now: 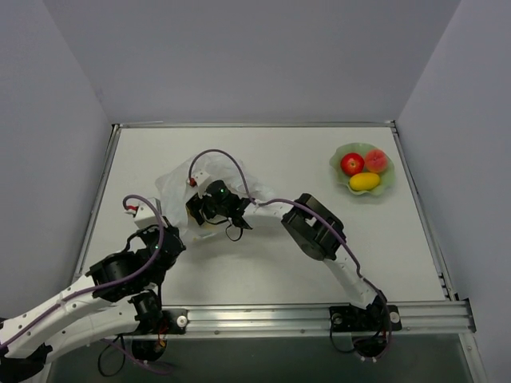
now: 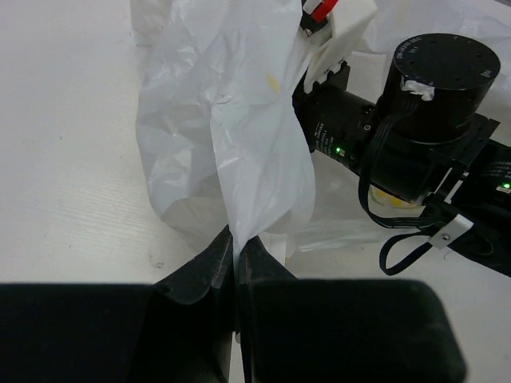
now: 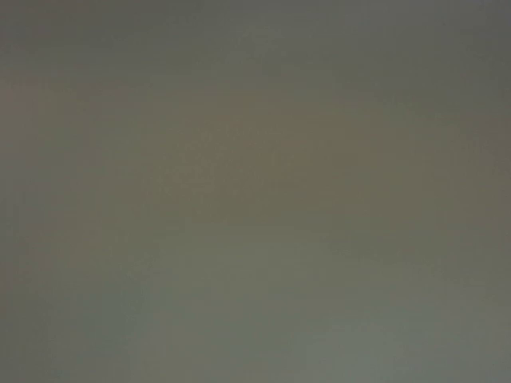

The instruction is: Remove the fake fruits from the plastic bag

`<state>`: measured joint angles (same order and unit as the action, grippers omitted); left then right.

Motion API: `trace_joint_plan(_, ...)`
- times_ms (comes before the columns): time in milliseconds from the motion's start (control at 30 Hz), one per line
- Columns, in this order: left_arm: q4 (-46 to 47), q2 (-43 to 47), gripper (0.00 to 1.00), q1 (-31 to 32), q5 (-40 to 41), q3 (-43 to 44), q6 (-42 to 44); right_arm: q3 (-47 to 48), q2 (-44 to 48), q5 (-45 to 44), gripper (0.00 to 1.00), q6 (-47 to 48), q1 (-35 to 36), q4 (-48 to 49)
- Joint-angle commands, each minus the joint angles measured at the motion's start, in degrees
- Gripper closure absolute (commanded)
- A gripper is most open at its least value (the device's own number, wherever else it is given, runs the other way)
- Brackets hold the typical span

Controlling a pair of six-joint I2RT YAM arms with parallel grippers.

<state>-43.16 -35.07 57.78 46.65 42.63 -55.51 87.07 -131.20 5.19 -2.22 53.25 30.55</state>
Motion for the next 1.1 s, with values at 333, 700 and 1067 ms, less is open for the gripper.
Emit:
trace_joint_plan(333, -0.5, -0.7, 0.98, 0.2, 1.2, -1.4, -1.0, -16.6, 8.4, -5.0, 0.71, -4.9, 0.5, 21.8)
trace_joint_plan(700, 12.5, -8.5, 0.98, -0.4, 1.2, -2.5, 3.8, -42.3, 35.4, -16.2, 0.75, -8.4, 3.2, 23.4)
trace_joint_plan(1067, 19.5, -21.5, 0.68, -12.1, -2.5, -2.1, 3.4, -27.5, 26.8, -23.6, 0.38, -23.2, 2.9, 11.9)
